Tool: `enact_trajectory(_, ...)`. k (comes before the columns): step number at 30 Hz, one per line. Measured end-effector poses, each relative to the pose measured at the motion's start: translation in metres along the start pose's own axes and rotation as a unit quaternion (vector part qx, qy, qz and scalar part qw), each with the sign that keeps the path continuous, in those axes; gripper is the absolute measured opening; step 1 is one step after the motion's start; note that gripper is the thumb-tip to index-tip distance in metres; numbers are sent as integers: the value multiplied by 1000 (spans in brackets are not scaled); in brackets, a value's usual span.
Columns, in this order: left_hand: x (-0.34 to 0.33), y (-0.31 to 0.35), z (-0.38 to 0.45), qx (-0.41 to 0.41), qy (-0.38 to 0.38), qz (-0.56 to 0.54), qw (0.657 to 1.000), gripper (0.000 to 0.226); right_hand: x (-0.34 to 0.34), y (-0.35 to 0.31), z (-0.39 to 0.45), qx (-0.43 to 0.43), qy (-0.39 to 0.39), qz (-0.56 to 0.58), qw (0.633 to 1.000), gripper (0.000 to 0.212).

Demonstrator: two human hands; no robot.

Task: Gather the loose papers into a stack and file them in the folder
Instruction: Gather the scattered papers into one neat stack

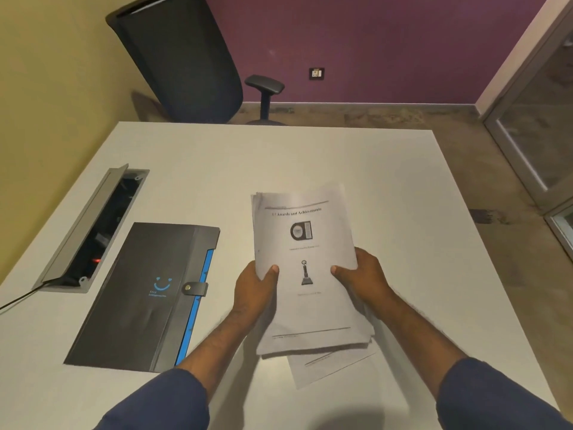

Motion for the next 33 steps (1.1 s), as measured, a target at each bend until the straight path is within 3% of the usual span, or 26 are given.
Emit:
enact_trajectory(4,-3,-29,14,96,10,153,983,40,-15,26,17,-75,-5,-64,995,29)
enact_trajectory(8,-4,-44,7,133,30,244,960,37,-29,36,23,-42,-10,-188,981,20)
enact_trajectory(12,-13,-45,7,127,30,150,980,35,-37,45,22,-31,-8,-262,965,18)
enact_trajectory(18,-17,-54,-3,174,37,16,984,30,-35,54,20,-43,21,-231,972,26)
enact_trajectory(20,-17,-58,-11,214,60,-64,973,40,-28,55,19,-50,58,-208,975,33)
enact_trajectory(23,-22,-60,-16,260,57,-98,959,48,-20,58,13,-84,95,-205,971,41)
enact_trajectory(28,-41,-66,-24,334,-33,-200,921,32,-17,65,8,-130,87,-192,969,44)
enact_trajectory(33,-33,-42,-18,236,-79,-174,953,34,-8,68,2,-130,69,-104,984,41)
Point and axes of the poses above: each hand's wrist, its own z-axis towards the middle knuckle, its own x-axis out of the back of the hand, y = z × x, the point moved 8 cm from there along z, towards the middle knuckle, and after that the axes turned 4 degrees about -z, right-handed, at the moved point
